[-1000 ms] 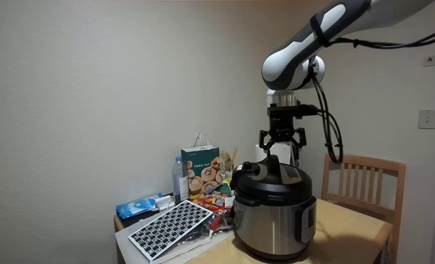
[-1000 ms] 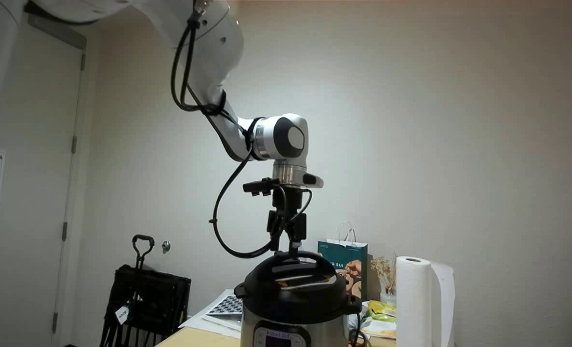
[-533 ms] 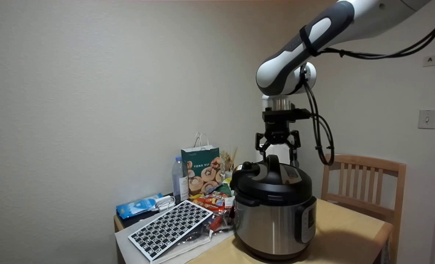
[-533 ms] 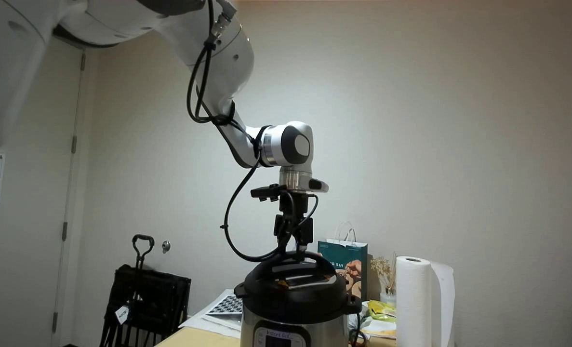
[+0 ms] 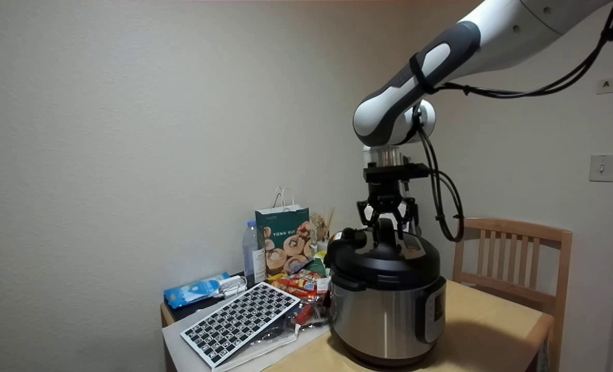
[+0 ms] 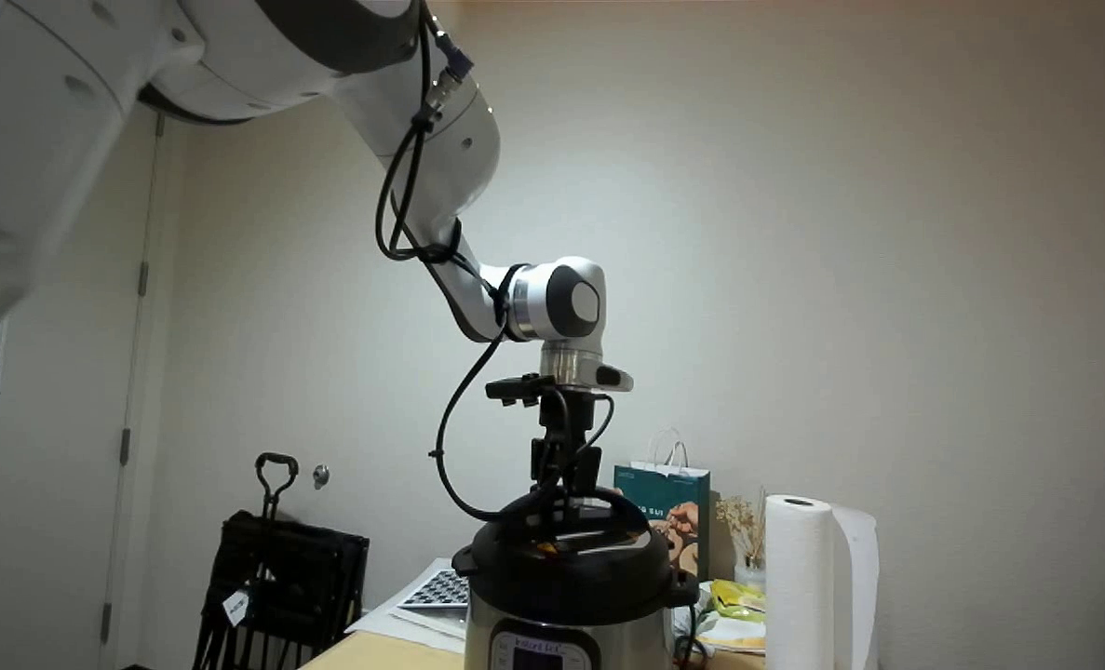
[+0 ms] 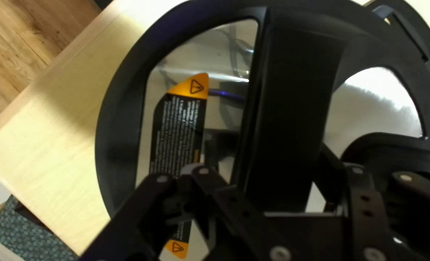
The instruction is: Remove the black lid from the rice cooker and put it on the table
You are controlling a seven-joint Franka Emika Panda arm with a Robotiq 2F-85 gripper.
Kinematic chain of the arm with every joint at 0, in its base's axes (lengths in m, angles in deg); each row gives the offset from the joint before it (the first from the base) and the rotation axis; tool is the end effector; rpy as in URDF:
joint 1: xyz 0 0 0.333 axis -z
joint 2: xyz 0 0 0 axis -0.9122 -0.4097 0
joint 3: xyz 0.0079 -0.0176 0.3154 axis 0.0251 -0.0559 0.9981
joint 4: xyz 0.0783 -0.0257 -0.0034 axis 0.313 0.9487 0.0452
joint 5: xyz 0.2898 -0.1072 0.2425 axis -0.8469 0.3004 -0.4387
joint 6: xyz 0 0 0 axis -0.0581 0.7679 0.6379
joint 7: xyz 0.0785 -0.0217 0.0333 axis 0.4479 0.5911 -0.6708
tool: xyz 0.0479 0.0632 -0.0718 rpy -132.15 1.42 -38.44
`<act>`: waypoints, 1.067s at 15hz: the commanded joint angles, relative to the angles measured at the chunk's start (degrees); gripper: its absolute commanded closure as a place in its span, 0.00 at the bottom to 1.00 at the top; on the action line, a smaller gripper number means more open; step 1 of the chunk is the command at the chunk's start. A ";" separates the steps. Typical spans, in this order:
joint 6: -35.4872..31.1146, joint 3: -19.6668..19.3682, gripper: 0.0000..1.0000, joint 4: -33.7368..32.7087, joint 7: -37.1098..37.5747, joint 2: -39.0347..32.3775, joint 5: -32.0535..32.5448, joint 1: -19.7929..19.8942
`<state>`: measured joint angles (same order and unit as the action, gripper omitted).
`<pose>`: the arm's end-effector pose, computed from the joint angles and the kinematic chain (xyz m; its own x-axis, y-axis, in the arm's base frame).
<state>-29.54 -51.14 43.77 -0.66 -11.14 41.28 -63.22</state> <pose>0.6071 -0.0621 0.3823 0.7787 -0.6216 -0.0850 -0.6194 -0.7833 0.0527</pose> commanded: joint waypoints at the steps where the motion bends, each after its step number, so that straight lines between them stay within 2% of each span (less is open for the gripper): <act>1: 1.65 -0.86 0.66 -1.89 -0.89 -1.41 -0.72 -0.44; 3: 1.63 -1.09 0.77 -2.36 -0.43 -1.69 0.10 -0.83; 11: 3.77 -2.16 0.79 -0.25 -0.50 2.15 3.73 -1.33; 12: 4.06 -2.42 0.43 -0.10 0.92 2.43 4.84 -1.65; 13: 5.15 -2.46 0.27 -0.21 0.58 2.53 5.45 -1.73; 14: 2.38 -1.46 0.47 -1.53 0.01 -0.28 2.55 -1.76; 15: 2.93 -1.57 0.41 -1.53 0.02 0.09 3.14 -1.75; 16: 3.61 -1.73 0.10 -1.54 0.03 0.46 3.79 -1.69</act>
<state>-26.07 -52.61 42.38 -0.55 -10.63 45.18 -64.67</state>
